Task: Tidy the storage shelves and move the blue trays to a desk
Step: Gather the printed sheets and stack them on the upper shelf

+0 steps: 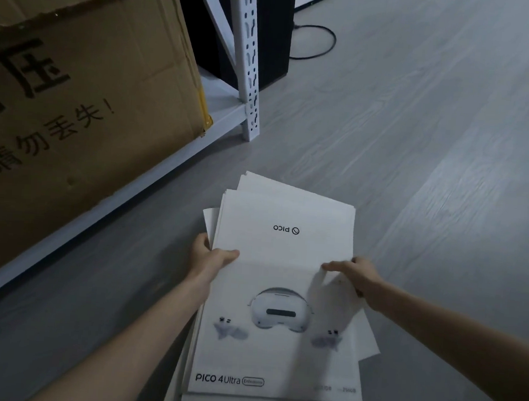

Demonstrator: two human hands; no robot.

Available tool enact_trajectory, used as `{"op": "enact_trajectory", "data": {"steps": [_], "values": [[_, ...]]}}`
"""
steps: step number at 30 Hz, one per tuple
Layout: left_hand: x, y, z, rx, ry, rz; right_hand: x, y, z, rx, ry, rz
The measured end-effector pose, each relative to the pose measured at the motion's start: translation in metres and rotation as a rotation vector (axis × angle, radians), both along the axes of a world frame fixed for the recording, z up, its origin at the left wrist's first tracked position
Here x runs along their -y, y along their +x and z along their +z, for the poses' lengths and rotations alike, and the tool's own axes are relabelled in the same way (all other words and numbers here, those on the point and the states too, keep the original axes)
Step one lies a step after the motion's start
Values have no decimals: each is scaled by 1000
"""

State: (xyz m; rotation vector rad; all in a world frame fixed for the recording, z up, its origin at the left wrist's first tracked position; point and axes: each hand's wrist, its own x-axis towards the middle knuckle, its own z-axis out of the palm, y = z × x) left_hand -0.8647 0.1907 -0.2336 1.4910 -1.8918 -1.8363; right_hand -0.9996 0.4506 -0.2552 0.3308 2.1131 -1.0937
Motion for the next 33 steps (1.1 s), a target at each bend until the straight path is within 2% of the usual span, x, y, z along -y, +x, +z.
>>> {"op": "enact_trajectory", "data": {"steps": [6,11,16,19,22,26,33], "values": [[5,-13,50,-227,-23,-70,3,-11,29,-39,-181,-136],[17,-37,102,-383,-64,-76,23,-42,88,-241,-416,-265],[38,-67,156,-451,-142,-103,39,-64,154,-513,-590,-276],[44,-75,172,-464,-154,-123,40,-72,173,-643,-614,-255],[48,-73,169,-470,-181,-140,39,-70,173,-693,-597,-180],[46,-70,162,-509,-207,-206,42,-65,155,-715,-523,-72],[47,-74,164,-496,-268,-297,38,-69,160,-639,-532,-74]]}}
